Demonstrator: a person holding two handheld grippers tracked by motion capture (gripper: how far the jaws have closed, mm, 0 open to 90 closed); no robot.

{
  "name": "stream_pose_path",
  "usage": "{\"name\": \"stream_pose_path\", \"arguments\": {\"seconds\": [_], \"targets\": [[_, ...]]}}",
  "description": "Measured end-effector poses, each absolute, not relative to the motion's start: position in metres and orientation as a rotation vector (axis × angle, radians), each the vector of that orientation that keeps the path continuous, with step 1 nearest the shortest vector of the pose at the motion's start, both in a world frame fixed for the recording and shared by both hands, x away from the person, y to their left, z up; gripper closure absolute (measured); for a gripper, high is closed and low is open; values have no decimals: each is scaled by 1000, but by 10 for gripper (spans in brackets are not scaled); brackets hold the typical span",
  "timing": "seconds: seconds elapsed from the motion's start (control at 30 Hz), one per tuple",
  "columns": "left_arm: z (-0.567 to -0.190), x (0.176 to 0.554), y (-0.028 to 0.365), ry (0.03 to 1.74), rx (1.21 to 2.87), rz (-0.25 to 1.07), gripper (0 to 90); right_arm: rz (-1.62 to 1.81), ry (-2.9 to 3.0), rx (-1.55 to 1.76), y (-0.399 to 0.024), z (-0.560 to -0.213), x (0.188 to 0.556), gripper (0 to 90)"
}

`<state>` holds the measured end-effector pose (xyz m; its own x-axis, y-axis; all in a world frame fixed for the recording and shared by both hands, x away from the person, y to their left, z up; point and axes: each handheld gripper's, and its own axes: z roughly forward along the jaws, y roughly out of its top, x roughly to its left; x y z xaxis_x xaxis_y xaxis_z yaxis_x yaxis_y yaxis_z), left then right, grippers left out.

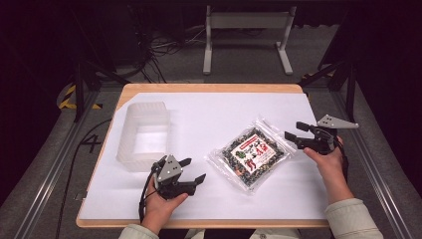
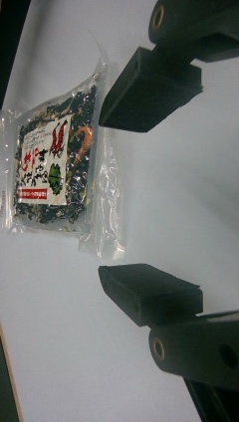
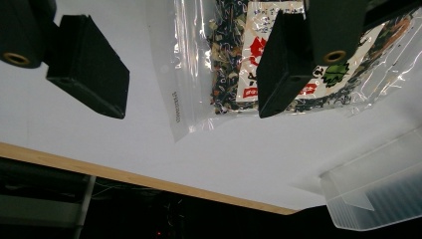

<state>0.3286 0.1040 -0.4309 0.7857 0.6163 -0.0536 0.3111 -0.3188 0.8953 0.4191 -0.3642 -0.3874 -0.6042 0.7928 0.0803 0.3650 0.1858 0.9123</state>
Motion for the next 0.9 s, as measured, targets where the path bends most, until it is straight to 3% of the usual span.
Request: {"name": "stream_pose_path", "arguments": {"seconds": [0.53,0.9], "targets": [[-431,329,104,691,1928,362,281,1269,2156,1205,-365,-414,430,311],[-431,329,103,684,1937,373,282,1230,2220,1258,-365,-423,434,419]]}}
